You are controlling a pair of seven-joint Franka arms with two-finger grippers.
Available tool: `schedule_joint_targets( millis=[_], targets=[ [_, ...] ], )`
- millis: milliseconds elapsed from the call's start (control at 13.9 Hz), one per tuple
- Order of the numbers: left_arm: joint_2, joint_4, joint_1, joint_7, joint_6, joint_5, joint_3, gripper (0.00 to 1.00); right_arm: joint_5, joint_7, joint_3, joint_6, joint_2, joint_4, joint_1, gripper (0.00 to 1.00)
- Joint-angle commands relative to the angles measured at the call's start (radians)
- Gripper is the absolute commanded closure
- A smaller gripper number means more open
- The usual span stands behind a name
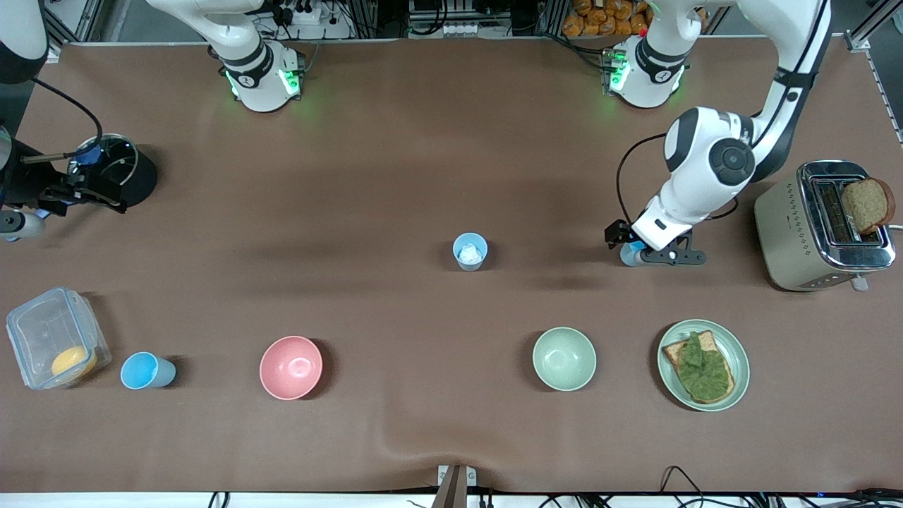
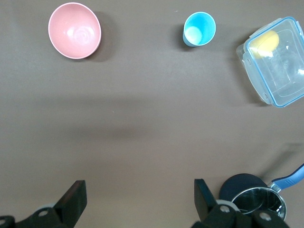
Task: Stack blue cups with both arms
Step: 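Close the left gripper around the blue cup's rim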
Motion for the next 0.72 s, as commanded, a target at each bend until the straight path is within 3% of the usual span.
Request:
schedule_joint_targets(
  millis=[0, 288, 360, 648],
  targets=[
    [0.019, -0.001, -0.001, 0.022, 0.018, -0.021, 0.001, 0.00, -0.003, 0.005, -0.006, -0.009, 0.012, 0.020, 0.010, 0.00],
    [0.042, -0.010, 0.005, 0.023, 0.018, -0.018, 0.006, 0.00, -0.004, 0.005, -0.006, -0.009, 0.012, 0.022, 0.012, 0.00],
    [0.041, -0.014, 0.005, 0.023, 0.018, -0.016, 0.007, 0.07, -0.004, 0.009, -0.006, -0.009, 0.012, 0.022, 0.012, 0.00],
    [0.038, -0.021, 0.008, 0.023, 0.017, 0.011, 0.009, 0.54, -0.003, 0.017, -0.006, -0.012, 0.018, 0.017, 0.002, 0.00]
  ],
)
